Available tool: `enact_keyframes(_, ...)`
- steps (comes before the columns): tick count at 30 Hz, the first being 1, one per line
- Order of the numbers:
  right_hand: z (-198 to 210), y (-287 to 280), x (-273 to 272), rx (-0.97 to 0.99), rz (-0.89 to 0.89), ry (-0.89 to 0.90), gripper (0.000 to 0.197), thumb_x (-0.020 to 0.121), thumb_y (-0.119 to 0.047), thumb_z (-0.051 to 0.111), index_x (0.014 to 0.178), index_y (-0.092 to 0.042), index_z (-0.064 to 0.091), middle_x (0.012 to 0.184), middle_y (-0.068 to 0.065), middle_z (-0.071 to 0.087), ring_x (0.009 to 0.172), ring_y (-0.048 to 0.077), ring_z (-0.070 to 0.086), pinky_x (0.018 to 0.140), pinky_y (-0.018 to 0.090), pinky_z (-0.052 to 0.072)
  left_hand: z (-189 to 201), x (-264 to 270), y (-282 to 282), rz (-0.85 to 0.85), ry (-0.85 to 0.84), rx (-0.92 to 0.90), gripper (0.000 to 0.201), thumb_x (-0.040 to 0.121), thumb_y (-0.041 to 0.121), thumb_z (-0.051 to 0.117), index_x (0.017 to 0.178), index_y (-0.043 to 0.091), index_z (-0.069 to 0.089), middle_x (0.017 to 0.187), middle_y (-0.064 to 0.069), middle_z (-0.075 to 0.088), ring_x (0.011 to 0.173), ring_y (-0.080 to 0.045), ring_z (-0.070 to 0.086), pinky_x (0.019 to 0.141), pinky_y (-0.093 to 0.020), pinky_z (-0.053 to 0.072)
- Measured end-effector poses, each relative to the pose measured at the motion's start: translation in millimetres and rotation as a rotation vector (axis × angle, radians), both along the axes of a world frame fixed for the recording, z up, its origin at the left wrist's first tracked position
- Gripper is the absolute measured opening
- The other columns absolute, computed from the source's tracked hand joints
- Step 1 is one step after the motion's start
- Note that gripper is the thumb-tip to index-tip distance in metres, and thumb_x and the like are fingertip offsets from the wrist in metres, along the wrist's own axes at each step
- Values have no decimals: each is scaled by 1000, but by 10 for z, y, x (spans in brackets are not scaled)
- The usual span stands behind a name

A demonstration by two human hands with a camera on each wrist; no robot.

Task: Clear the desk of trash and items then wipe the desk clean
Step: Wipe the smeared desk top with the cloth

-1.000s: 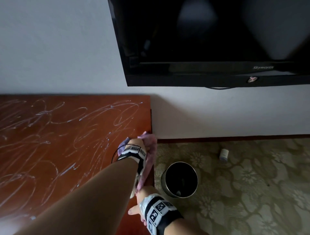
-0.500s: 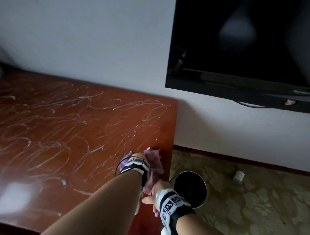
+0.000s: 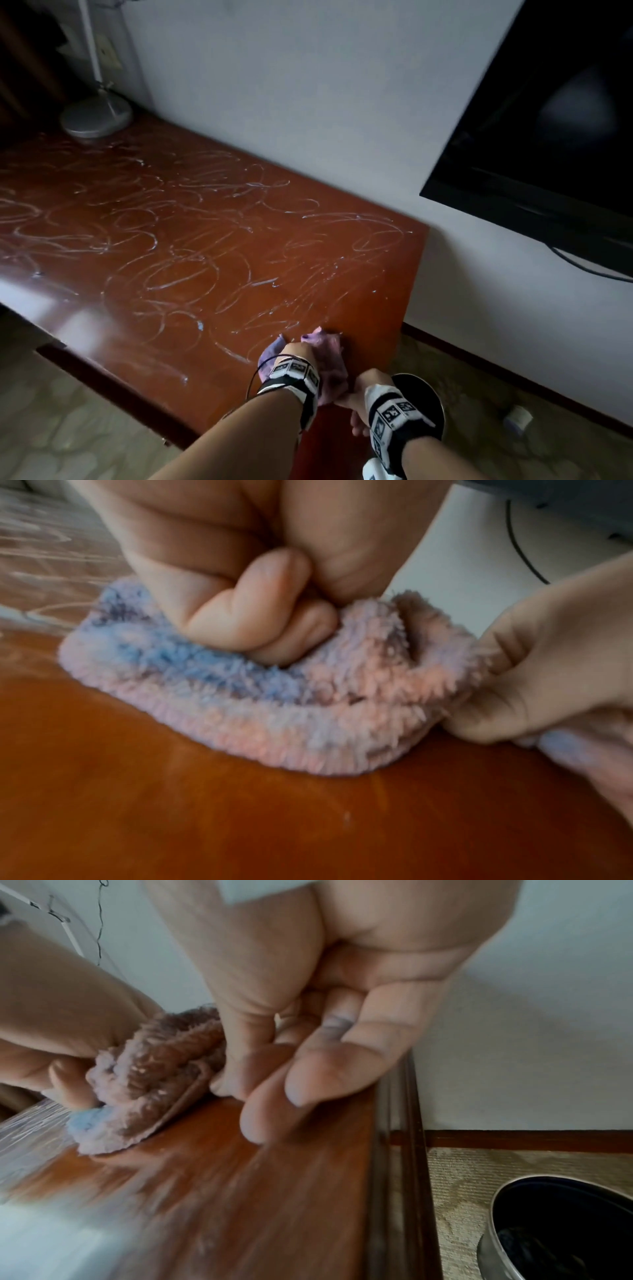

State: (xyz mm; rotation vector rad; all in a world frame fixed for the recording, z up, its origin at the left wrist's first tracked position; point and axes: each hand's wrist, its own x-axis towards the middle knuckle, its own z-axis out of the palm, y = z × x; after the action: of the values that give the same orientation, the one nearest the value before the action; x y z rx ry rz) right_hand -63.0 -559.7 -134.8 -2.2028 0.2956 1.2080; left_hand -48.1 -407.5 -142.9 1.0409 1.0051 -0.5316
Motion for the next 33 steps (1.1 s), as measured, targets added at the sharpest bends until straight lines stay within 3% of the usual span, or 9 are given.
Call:
enact_keyframes(3,-15,-20,-4,9,7,4,35,82,-38,70,72,-5,62,49,6,63,40,16,61,38,20,42,-175,-12,154,407,-222,-524,63,88,49,46,98,-12,55,86,-19,59,69,-33,63,59,-37,53)
enact_keyframes(6,12,15,-40,-38,5,62,39,87,-44,65,77,-7,55,55,6,61,33,8,54,33,17,38,-141,124,116,472,-370,-294,53,54,36,83,88,-3,72,95,-17,67,73,-21,64,64,-33,59)
enact_keyframes(9,-16,20,-73,-6,-5,5,36,87,-40,66,80,-6,56,56,9,61,35,10,54,33,18,37,-189,46,243,707,-394,-501,29,85,30,63,97,4,66,97,-11,67,76,-14,52,99,-26,42)
enact_keyframes(16,-18,41,-43,-29,-40,42,34,91,-37,63,72,-13,48,50,2,55,32,9,51,31,18,35,-325,-417,418,396,-46,-109,66,93,48,40,98,-16,56,69,-26,62,70,-35,57,76,-41,45)
enact_keyframes(20,-71,29,-32,-53,-37,117,38,91,-43,61,69,-13,51,56,3,58,39,9,54,36,16,38,18,35,297,-372,-44,544,39,96,20,53,119,-12,57,109,-28,59,83,-29,44,61,-42,28)
enact_keyframes(23,-74,-8,-14,-77,-12,110,40,86,-49,63,70,-13,57,62,5,65,48,12,59,40,17,42,70,291,258,-512,-57,662,36,95,17,55,122,-5,59,124,-28,57,112,-37,56,61,-39,29)
enact_keyframes(28,-49,46,-47,-48,-36,46,35,91,-37,62,75,-9,49,45,3,57,34,11,53,33,18,37,-218,-249,526,211,-91,-250,70,98,47,28,91,-13,64,83,-28,65,63,-32,63,81,-40,42)
enact_keyframes(31,-14,86,-36,-97,10,3,37,90,-38,64,71,-9,50,39,-1,54,33,11,52,35,18,38,-263,-390,476,-76,15,11,38,91,32,57,62,8,51,111,-32,59,44,-7,47,79,-52,37)
enact_keyframes(33,-34,165,-5,-112,87,-11,37,90,-38,63,70,-10,51,45,1,57,36,12,54,35,20,39,-282,-291,420,-124,-65,173,39,90,30,60,60,8,50,89,-28,68,36,-5,48,66,-46,38)
